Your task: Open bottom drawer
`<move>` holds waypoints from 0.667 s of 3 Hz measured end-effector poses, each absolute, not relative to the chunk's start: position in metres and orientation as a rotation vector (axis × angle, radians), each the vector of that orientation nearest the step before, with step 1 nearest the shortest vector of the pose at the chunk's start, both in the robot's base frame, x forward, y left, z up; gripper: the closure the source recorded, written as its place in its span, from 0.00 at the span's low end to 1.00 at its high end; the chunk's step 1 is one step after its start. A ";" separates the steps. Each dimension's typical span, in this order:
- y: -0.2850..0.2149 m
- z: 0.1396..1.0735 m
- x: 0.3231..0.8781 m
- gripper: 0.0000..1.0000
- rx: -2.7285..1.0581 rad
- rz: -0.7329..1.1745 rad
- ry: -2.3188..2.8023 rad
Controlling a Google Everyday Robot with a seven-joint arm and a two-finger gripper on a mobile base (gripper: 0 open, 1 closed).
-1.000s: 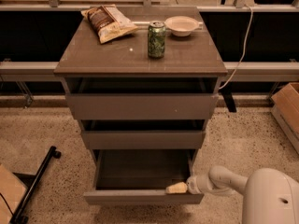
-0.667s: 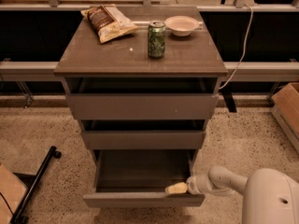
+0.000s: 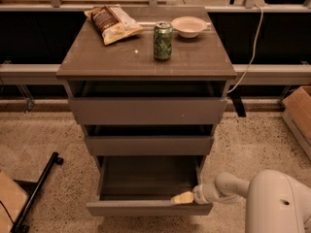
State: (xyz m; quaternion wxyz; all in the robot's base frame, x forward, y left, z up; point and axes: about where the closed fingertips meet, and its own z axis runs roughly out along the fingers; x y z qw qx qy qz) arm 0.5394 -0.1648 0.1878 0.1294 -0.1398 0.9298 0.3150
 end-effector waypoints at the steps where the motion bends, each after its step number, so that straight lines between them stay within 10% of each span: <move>1: -0.177 0.188 0.522 0.00 -0.332 0.866 2.771; 2: -0.177 0.188 0.523 0.00 -0.332 0.866 2.771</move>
Offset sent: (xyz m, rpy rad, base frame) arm -0.0879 -0.0420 0.0123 -0.1424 0.1847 -0.1983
